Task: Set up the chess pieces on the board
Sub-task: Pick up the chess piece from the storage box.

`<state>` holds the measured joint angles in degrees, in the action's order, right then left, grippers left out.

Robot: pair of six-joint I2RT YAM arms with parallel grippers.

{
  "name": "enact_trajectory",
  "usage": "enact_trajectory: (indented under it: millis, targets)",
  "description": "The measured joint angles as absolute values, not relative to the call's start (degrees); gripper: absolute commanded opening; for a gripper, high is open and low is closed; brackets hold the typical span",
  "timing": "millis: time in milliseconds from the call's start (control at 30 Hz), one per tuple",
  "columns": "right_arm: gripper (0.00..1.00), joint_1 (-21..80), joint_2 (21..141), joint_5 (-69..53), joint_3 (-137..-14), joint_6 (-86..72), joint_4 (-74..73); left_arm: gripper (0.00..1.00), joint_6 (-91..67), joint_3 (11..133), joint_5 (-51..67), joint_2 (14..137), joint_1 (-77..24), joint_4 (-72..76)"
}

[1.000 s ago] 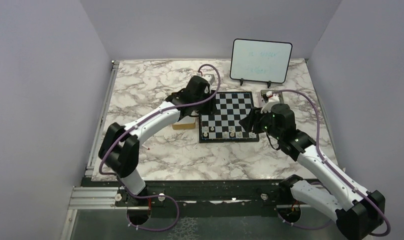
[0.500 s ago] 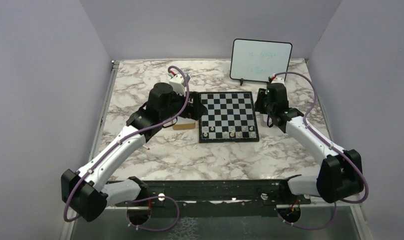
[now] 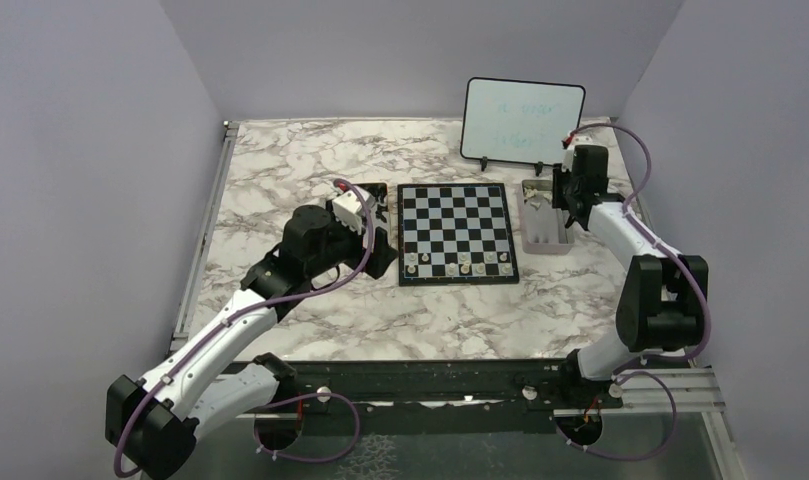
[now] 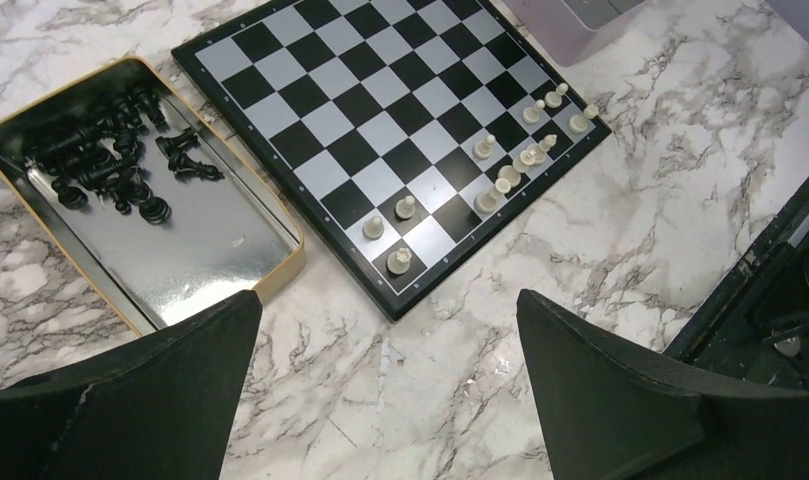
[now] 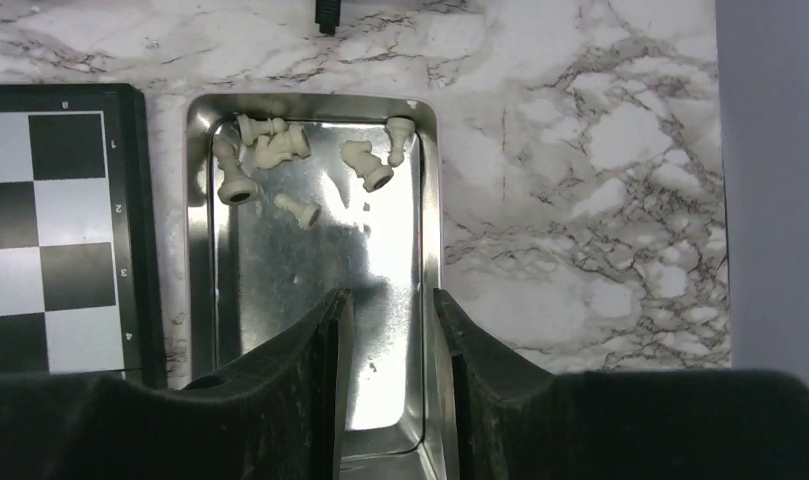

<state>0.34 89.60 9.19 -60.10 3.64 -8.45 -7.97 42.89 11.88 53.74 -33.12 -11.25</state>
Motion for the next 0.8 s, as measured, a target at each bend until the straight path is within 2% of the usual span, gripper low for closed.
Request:
enact_trajectory:
  millis: [367, 633, 800]
  targets:
    - [0.32, -3.33, 97.69, -4.93, -63.66, 20.91, -7.73, 0.99, -4.56, 42.52, 14.33, 50.04, -33.12, -8.99]
    - [0.41, -4.10, 103.98, -15.05, -71.26, 28.05, -13.08, 0.99, -3.14, 42.09, 17.69, 49.23, -33.12, -8.56]
    - [0.42, -4.10, 106.74, -18.28, -72.82, 31.77, -16.01, 0.99, -2.92, 41.85, 18.70, 48.77, -33.12, -8.21]
